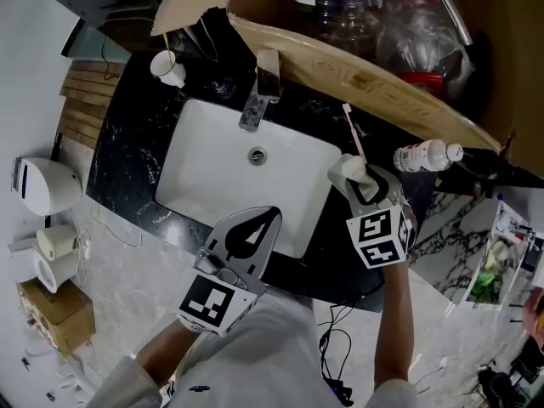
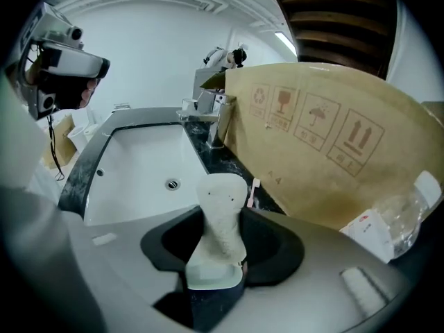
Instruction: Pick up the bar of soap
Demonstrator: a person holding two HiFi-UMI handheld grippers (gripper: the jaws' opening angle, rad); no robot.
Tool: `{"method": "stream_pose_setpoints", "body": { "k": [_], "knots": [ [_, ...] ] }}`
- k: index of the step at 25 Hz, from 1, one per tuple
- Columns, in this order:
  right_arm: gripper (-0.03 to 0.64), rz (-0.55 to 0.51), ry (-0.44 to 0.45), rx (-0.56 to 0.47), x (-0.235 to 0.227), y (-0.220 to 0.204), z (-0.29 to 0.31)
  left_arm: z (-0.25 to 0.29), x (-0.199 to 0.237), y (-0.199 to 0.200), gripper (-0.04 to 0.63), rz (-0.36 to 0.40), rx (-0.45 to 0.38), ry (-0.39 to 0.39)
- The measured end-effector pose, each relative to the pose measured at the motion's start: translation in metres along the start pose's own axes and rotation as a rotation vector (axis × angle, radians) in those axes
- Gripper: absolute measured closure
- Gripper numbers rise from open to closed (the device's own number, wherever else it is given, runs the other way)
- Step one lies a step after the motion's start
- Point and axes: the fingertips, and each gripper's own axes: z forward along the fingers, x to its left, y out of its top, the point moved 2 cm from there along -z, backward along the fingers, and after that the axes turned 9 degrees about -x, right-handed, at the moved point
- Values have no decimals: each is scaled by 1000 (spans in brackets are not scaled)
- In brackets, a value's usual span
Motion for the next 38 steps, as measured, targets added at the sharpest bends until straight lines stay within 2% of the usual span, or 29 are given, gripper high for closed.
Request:
{"method": "stream_pose_setpoints", "body": {
  "k": [10,25,33,38],
  "knots": [
    [433,15,-83,-99,3,18,-24,-12,1,8,595,21,-23,4],
    [433,59,-187,-230,9,47,-71,-31,-2,19,595,11,-61,10],
    [433,128,-286,-331,20,62,-105,-48,-5,28,595,13,-100,12],
    [433,138,-307,-361,32,70,-122,-59,-8,31,595,1,-111,0]
  ]
}}
